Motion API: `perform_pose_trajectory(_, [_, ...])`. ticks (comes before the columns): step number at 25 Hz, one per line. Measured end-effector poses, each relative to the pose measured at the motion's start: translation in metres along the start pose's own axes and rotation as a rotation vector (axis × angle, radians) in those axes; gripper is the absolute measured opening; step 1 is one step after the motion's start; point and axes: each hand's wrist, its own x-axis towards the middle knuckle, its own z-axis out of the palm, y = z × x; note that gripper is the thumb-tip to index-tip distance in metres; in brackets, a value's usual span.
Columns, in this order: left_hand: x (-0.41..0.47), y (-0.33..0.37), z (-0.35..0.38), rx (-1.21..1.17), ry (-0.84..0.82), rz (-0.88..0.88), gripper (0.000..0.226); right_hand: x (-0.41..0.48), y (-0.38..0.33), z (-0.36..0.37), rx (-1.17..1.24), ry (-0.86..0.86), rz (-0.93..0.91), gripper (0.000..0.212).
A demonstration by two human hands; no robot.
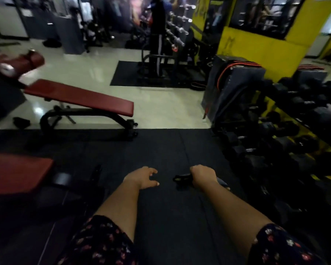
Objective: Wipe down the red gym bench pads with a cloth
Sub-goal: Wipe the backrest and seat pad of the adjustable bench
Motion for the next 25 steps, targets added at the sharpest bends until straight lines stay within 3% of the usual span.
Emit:
perform_pose_trajectory(4, [0.007, -0.056, -0.033, 0.005, 0.047, -0.073, 0.065, 0.066, -0.063, -0.024, -0.056, 0.035, -0.148, 0.019])
perform_pose_trajectory(14, [-0.047, -0.211, -0.082, -0.141, 0.218, -0.502, 0.063, 0.179, -0.244, -0.075, -0.128, 0.136, -0.669, 0.015])
perform_pose_trajectory(25, [-0.083, -0.282, -0.128, -0.354, 0.513, -0.855, 0.066, 0.259, -0.397, -0.162, -0.211, 0.375, -1.132, 0.022])
